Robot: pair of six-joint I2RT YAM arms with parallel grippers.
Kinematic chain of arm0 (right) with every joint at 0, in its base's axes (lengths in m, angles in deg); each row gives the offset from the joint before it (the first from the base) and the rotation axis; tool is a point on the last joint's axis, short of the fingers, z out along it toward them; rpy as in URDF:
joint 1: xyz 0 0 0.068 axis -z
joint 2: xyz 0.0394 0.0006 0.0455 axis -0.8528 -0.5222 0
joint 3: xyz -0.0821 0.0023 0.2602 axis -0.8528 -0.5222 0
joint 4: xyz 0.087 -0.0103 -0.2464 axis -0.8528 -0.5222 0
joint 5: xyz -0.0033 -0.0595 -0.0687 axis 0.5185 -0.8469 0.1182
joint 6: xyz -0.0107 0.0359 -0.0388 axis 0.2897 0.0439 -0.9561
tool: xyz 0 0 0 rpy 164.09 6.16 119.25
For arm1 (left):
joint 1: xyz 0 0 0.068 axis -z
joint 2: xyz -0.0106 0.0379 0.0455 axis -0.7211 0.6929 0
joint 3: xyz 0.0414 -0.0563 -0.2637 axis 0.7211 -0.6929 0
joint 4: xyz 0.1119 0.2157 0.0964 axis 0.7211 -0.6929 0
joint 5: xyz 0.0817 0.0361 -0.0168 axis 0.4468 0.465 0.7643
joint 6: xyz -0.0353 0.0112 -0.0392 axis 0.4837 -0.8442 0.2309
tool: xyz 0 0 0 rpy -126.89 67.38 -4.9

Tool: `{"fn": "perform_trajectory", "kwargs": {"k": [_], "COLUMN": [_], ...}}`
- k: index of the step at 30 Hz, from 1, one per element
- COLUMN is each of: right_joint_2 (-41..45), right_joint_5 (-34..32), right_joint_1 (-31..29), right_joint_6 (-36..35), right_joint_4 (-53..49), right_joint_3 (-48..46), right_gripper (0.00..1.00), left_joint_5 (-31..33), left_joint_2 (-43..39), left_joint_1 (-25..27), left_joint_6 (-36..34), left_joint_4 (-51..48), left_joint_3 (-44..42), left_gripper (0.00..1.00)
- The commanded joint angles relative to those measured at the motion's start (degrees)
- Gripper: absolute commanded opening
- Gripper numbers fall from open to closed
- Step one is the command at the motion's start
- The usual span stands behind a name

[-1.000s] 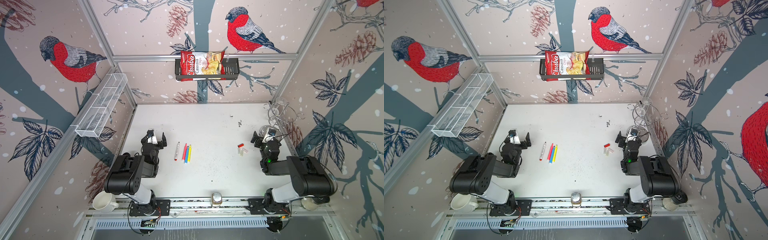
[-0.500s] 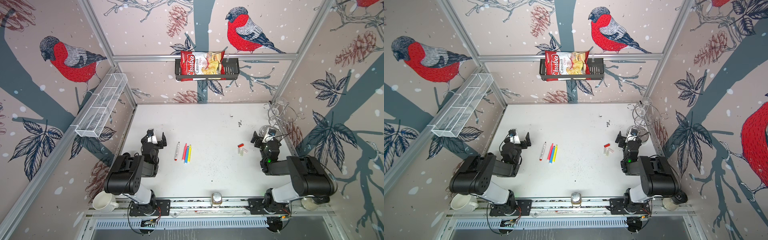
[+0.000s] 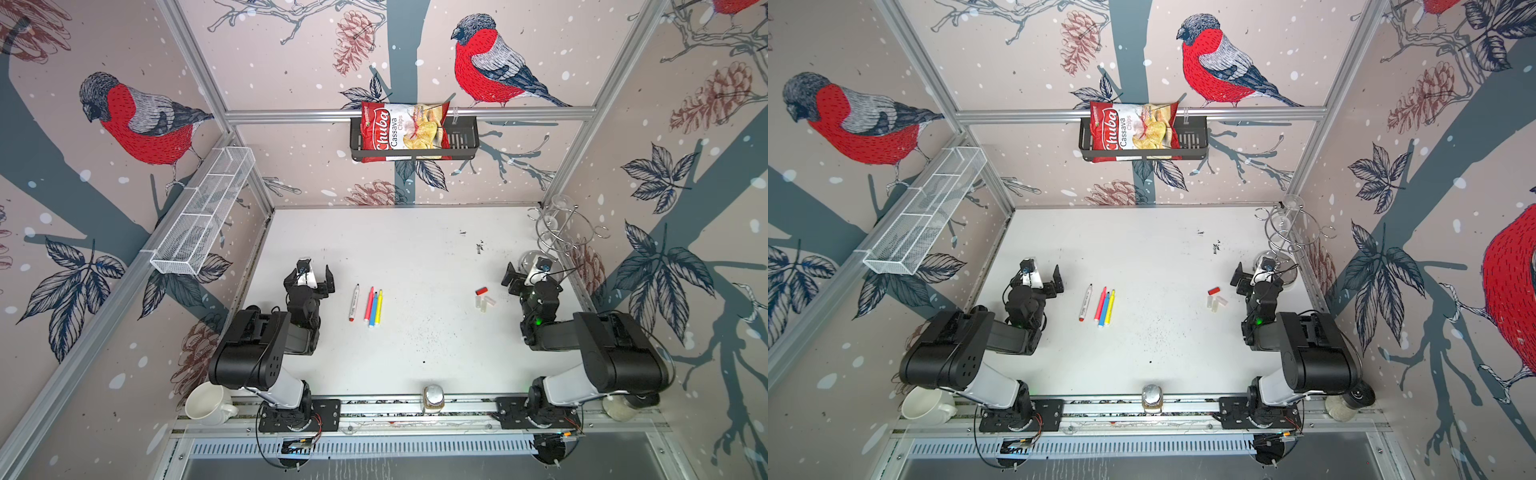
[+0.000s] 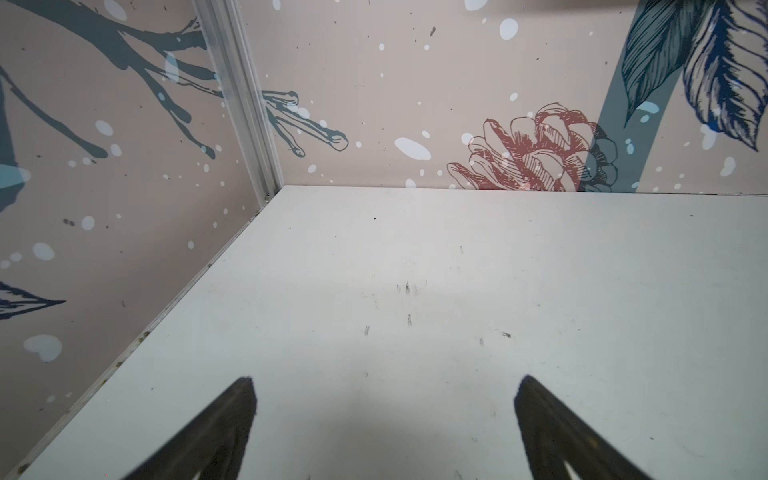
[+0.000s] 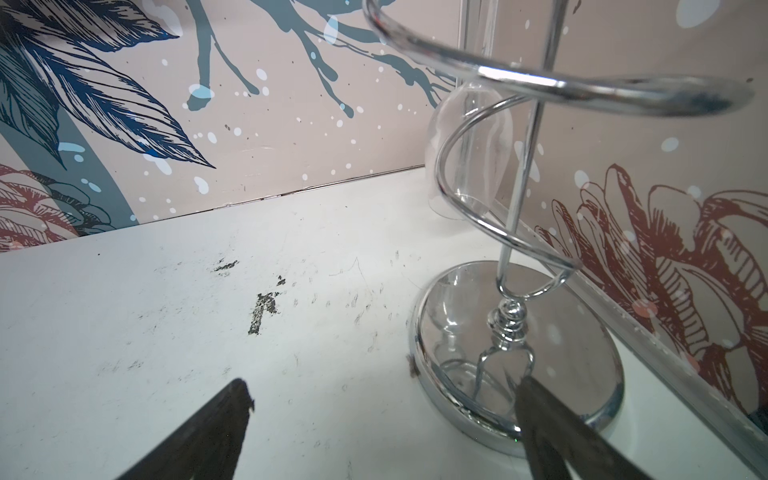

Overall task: Insert the pens into the pen caps
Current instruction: 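Reach the left gripper down to the white marker while the right arm rises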

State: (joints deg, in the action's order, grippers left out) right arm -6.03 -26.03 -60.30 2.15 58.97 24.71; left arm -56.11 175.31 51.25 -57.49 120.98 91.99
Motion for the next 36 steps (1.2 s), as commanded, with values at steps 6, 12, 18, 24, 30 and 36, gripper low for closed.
{"fn": "perform_trajectory", "kwargs": {"k": [6,12,18,24,30,36], "right_joint_2": [11.9,18.8,25.8,34.7,37.6,34.1], "right_joint_5": [0.1,5.7,24.8,12.6,21.2,17.7], "right_joint_1": [-4.3,-4.1,-4.3,-11.0,-9.4,-14.3], "right_joint_6": [-4.9,20.1,23.7,29.6,27.8,25.2], "right_joint_4": [-18.3,-57.0,-56.9,-67.2,-74.3,-84.7], "right_joint_3": [7.1,29.1,25.4,27.3,31.9,39.3], "right_gripper": [1.0,0.99,0.99,0.99,0.99,0.99], "left_joint_5": [16.3,16.7,-4.8,-6.3,-11.5,-14.1], "left_joint_2": [-16.7,-29.3,-39.9,-38.8,-40.2,-39.5], "left_joint_1": [5.5,4.5,1.9,6.2,7.4,11.2], "left_joint_6": [1.5,26.0,27.4,25.6,26.4,27.1], "left_joint_4": [-26.0,-62.3,-63.0,-80.8,-85.8,-87.7], "left_joint_3": [9.6,22.8,19.4,27.1,26.8,25.6], "left_gripper": [0.97,0.97,0.91,0.88,0.86,0.82]}}
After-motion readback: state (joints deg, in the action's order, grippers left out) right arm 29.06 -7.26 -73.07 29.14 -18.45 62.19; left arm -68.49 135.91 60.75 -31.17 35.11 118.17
